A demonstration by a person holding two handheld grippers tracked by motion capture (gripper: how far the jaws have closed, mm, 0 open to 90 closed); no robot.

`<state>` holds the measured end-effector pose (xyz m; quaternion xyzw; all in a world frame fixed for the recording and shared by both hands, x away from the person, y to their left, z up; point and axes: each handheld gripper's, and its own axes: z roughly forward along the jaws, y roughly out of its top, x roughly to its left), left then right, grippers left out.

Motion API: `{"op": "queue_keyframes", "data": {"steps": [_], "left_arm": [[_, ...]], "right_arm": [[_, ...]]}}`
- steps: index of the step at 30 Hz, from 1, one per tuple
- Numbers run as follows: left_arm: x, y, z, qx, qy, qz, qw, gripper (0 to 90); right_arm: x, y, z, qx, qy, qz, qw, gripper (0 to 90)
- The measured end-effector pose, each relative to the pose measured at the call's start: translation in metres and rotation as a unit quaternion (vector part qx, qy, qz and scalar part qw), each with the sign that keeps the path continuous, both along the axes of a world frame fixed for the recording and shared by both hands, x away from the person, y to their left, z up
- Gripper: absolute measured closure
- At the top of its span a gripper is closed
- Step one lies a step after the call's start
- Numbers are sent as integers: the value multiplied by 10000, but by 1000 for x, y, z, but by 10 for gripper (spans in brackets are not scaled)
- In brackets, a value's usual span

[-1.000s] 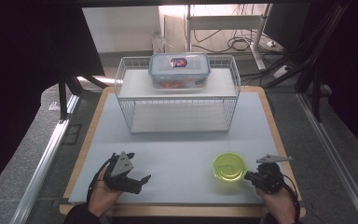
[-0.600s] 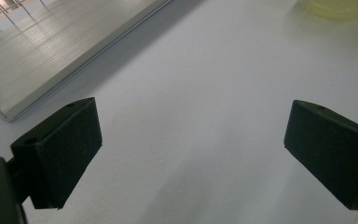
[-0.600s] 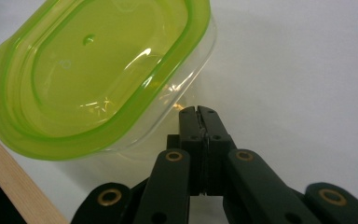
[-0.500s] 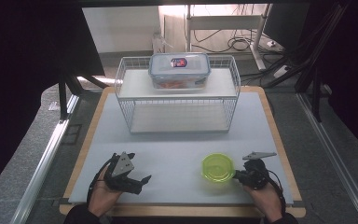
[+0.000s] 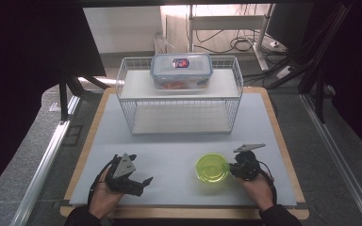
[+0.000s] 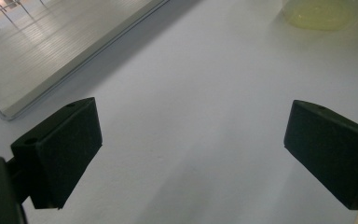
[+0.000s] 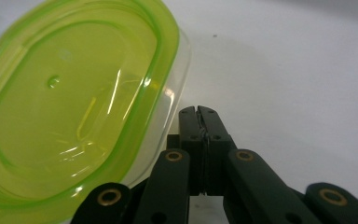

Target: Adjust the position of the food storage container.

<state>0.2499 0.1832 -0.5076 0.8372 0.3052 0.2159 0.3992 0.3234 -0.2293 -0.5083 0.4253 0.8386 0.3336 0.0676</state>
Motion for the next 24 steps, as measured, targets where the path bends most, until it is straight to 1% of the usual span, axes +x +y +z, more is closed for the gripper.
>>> {"op": "queue_keyframes", "data": {"steps": [2,6,9,11,12,15,22,24], "left_arm": [[0,0,0,11,-9,0,10000,38],[0,0,0,16,-18,6,10000,38],[0,0,0,21,-13,-3,10000,38],[0,-1,0,11,-6,5,10000,39],[0,-1,0,14,-7,6,10000,39],[0,-1,0,23,-20,-12,10000,38],[0,-1,0,4,-14,-11,10000,39],[0,-1,0,32,-11,-22,10000,39]], "right_arm": [[-4,-5,3,-44,-48,-44,10000,900],[-22,-12,8,-169,-159,-43,9997,900],[-41,-15,8,-147,-98,43,9998,900],[-51,-13,7,-60,-5,171,9998,900],[-53,-11,7,-22,-12,212,9998,900],[-51,-3,9,-17,-41,298,9995,900],[-34,12,5,-36,75,367,9993,900],[-29,17,4,-44,64,424,9991,900]]}}
